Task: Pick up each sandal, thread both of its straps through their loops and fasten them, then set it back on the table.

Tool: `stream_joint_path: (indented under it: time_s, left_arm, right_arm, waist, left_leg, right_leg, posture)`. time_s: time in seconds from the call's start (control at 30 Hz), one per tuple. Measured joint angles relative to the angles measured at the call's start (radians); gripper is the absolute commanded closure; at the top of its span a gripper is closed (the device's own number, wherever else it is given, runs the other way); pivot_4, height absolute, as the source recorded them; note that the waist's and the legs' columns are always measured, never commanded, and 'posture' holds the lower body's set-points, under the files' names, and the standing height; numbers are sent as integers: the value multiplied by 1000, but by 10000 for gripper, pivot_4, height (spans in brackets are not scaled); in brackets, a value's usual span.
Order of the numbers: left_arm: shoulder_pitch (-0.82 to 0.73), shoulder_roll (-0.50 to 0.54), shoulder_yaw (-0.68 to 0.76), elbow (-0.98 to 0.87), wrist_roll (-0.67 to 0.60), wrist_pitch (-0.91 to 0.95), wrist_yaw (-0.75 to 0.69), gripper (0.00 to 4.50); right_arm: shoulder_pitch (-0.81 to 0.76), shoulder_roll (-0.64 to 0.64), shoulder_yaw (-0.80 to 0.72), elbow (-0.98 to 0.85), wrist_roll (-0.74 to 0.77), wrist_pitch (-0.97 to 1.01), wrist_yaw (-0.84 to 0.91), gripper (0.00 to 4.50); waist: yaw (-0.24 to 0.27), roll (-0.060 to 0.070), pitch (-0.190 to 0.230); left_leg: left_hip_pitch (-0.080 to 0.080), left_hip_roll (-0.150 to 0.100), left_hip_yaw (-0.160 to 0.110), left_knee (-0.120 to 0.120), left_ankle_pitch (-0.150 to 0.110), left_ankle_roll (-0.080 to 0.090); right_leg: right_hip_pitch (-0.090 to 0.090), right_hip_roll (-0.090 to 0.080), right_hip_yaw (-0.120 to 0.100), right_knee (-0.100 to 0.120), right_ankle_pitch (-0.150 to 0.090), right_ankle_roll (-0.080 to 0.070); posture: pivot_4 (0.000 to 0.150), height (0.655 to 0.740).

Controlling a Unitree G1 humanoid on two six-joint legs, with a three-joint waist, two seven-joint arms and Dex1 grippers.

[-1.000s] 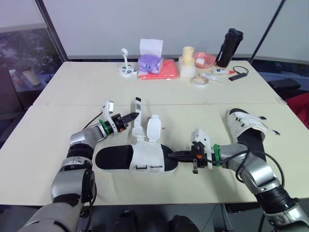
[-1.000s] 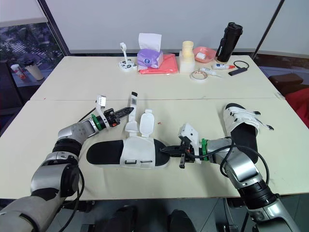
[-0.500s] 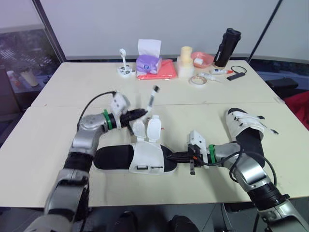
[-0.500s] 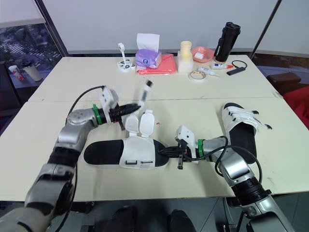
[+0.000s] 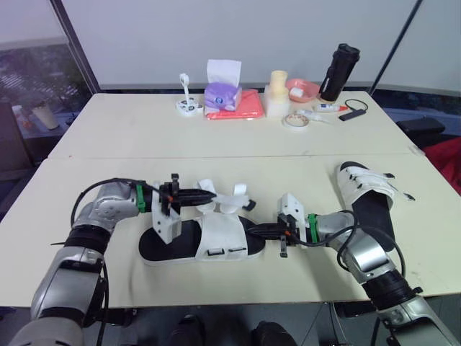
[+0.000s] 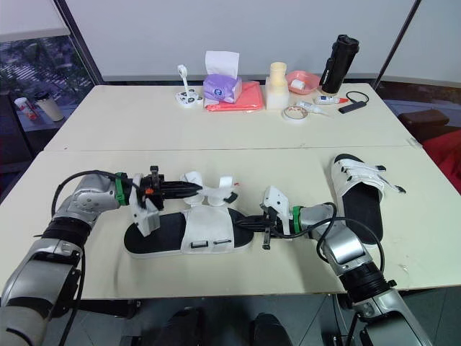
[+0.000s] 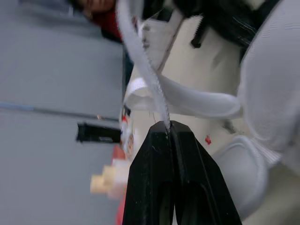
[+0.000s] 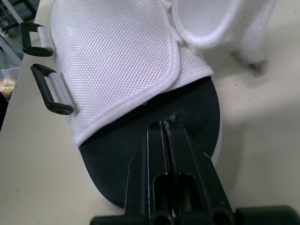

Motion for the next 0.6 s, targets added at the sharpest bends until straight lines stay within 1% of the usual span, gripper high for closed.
stream_joint_path:
  time_s: [0.1, 0.2, 0.33, 0.43, 0.6]
  left_arm:
    - [-10, 4, 55, 21, 132, -70, 95, 44704]
    - [-39, 8, 113, 55, 247, -78, 208, 44704]
    - [-57, 24, 146, 54, 369, -78, 352, 44704]
    - [-57, 41, 146, 37, 435, -79, 442, 44704]
    - [-64, 80, 136, 55, 459, -29, 581, 44704]
  right_arm:
    - [-1, 0, -1, 10, -1, -12, 0, 45000]
    - [-1, 0, -1, 17, -3, -21, 1, 45000]
    - [-2, 0, 3, 18, -7, -31, 1, 45000]
    - [-2, 0, 3, 21, -9, -34, 1, 45000]
    - [-11, 3, 8, 40, -9, -48, 6, 45000]
  waist:
    - [0, 0, 0]
    - [0, 0, 0]
    - [0, 0, 0]
    - [0, 0, -1]
    - [-1, 0, -1]
  left_leg:
    - [0, 0, 0, 0, 0, 0]
    - [0, 0, 0, 1, 0, 0]
    - [0, 0, 0, 0, 0, 0]
    - [1, 0, 0, 0, 0, 0]
    - [1, 0, 0, 0, 0, 0]
  right_leg:
    - [0, 0, 0, 1, 0, 0]
    - [0, 0, 0, 1, 0, 0]
    - [0, 0, 0, 1, 0, 0]
    - [0, 0, 0, 2, 0, 0]
    - [1, 0, 0, 2, 0, 0]
  posture:
    - [1500, 7400]
    - [1500, 7400]
    - [1500, 7400]
    - [1500, 7400]
    - [1500, 7400]
